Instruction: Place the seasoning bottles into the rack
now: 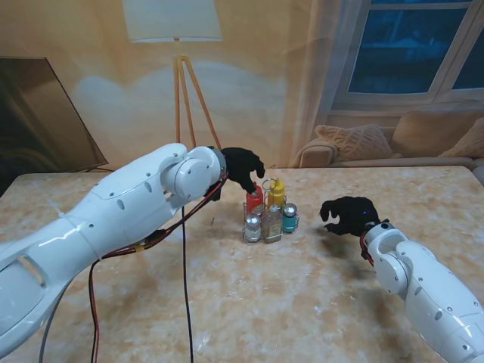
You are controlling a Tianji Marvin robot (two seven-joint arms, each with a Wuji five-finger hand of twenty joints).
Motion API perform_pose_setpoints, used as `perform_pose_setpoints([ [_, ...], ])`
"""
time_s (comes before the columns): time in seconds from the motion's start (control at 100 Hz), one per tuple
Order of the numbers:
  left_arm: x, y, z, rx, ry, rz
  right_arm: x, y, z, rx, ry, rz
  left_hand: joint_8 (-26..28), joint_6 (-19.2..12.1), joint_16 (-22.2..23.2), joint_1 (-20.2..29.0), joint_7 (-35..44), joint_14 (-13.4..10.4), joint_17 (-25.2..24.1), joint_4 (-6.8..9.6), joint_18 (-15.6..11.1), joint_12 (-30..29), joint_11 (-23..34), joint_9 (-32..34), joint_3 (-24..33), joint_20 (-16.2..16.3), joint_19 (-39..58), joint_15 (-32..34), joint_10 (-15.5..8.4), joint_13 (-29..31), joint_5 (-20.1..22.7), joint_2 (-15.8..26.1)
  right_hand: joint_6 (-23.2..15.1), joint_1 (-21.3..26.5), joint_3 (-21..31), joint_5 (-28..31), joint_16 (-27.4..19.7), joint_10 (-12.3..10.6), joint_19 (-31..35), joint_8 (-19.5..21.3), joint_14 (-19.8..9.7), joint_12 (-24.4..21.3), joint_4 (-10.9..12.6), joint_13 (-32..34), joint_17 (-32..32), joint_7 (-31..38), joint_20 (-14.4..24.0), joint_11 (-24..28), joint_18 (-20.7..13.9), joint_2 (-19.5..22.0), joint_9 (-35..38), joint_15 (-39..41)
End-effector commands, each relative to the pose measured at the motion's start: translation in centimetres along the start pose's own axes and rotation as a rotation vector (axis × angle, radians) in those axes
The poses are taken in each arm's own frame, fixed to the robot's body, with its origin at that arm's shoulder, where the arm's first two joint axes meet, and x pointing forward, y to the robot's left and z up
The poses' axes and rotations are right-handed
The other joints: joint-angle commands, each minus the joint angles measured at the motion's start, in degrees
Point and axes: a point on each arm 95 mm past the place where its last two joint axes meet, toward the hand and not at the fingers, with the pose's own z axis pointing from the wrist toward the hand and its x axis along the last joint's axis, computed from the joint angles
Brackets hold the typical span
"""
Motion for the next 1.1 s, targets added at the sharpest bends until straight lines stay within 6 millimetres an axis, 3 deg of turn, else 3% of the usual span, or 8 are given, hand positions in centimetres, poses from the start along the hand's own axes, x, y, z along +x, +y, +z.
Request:
perform_pose_setpoints([
  [0.0, -0.9, -0.5, -0.9, 0.017, -0.008, 0.007, 0.4, -0.5, -0.2, 0.017, 0.01, 0.003, -1.0, 0.1, -1.5, -1.6, -1.1, 1.4, -0.7, 1.39, 1.4, -0.6, -0.8, -1.3, 0.6, -1.0, -0.7, -1.2, 1.0, -0.9, -1.1, -0.6, -0.3, 1.1, 1.3, 0.7, 1.4, -0.4, 1.2, -0.4, -0.8, 1.6, -0.6, 0.4, -0.4, 1.0, -0.9, 0.2, 0.4, -1.4, 0.7, 0.9],
  [0.22, -2.6, -1.2, -4.4, 0.141, -0.009, 0.046, 0.4, -0.5, -0.2, 0.015, 0.01, 0.005, -0.7, -0.3, -1.4, -1.4, -0.6, 1.2, -0.1, 1.37, 1.4, -0.4, -0.4, -0.6, 0.7, -1.1, -0.4, -0.8, 0.7, -0.2, -0.3, -0.5, -0.4, 1.2, 1.2, 0.7, 1.4, -0.3, 1.2, -0.4, -0.9, 1.6, -0.6, 0.4, -0.4, 1.0, -0.9, 0.2, 0.4, -1.2, 0.6, 0.9],
  [0.45, -5.0, -0.2, -7.8, 0.239, -0.038, 0.064, 0.5, -0.4, -0.2, 0.012, 0.015, 0.008, -0.5, -0.5, -1.2, -1.1, -0.2, 1.2, -0.2, 1.46, 1.4, -0.4, -0.4, -0.4, -0.1, -1.1, -0.3, -0.6, 0.7, 0.0, 0.0, 0.4, -0.3, 1.0, 0.9, 0.6, 1.4, -0.3, 1.2, -0.4, -0.7, 1.5, -0.5, 0.3, -0.7, 1.0, -0.9, 0.1, 0.4, -0.5, 0.6, 0.8],
  [0.92, -9.3, 6.8, -11.7, 0.361, -0.163, 0.016, 1.3, 0.2, 0.5, 0.021, 0.063, 0.027, -0.1, 0.1, -0.7, 0.8, 0.3, 0.9, 0.0, 1.72, 1.6, 0.2, 0.7, 1.5, -2.1, -1.0, 0.2, -0.1, 0.2, 0.9, 0.8, 2.6, -0.2, 0.9, 0.2, 0.7, 1.3, -0.2, 1.1, -0.3, -0.5, 1.3, -0.2, 0.1, -0.7, 0.9, -0.8, -0.1, 0.5, 0.4, 0.5, 0.6],
  [1.09, -10.0, 10.1, -12.3, 0.36, -0.202, -0.01, 2.1, 0.6, 0.9, 0.026, 0.091, 0.048, 0.0, 0.8, -0.5, 1.9, 0.2, 1.0, -0.2, 2.23, 1.7, 0.5, 1.2, 2.8, -5.4, -0.9, 0.3, -0.3, -0.2, 1.4, 1.2, 5.9, 0.3, 1.2, -3.0, 0.7, 0.4, 0.3, 0.8, -0.4, 0.1, -0.4, 0.6, -0.2, -1.2, 0.7, -0.9, -1.1, 0.6, 4.4, 0.4, -0.9],
])
